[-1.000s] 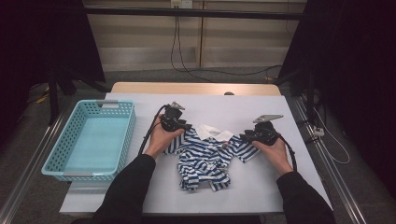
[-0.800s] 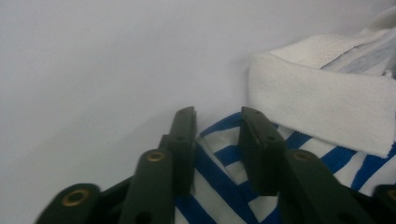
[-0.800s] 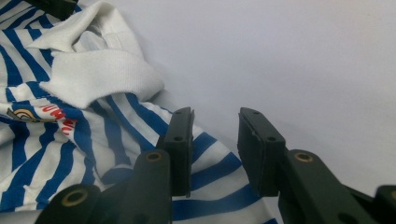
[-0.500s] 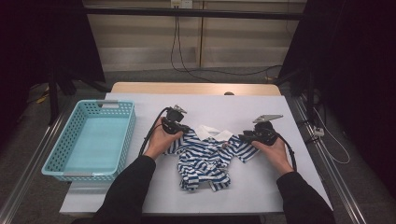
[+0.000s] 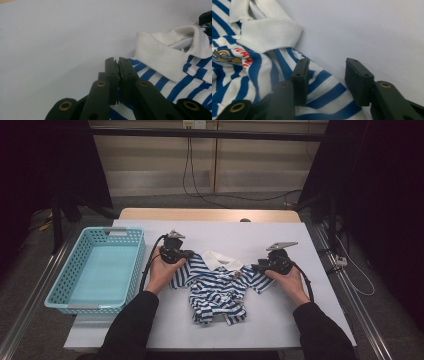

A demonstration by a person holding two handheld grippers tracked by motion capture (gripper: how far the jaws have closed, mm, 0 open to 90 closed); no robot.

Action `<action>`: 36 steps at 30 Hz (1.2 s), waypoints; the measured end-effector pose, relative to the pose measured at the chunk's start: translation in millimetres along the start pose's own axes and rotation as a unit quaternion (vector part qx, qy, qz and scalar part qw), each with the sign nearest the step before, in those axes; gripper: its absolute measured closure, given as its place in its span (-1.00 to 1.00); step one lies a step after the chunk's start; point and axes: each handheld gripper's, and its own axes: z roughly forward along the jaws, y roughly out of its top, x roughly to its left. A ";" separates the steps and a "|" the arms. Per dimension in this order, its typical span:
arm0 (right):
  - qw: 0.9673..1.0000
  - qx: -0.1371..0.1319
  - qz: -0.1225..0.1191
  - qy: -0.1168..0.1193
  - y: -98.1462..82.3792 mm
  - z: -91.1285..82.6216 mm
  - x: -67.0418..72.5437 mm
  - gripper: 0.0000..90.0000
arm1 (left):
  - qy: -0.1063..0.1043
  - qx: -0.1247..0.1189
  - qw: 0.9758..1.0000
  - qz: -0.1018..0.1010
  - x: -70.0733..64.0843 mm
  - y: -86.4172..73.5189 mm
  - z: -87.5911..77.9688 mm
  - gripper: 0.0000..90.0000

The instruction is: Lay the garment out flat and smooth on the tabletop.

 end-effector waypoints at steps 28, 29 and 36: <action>0.999 -0.020 -0.032 -0.007 11.6 -2.2 -1.7 0.98 | -0.023 -0.018 0.999 -0.034 1.9 -6.5 1.2 0.91; 0.999 -0.029 -0.030 -0.016 12.9 -5.8 -3.2 0.99 | -0.022 -0.020 0.999 -0.031 -0.1 -5.6 2.2 0.91; 0.996 -0.059 -0.026 -0.059 17.8 -21.4 -13.4 0.99 | -0.029 -0.024 0.999 -0.020 -12.5 2.1 9.0 0.91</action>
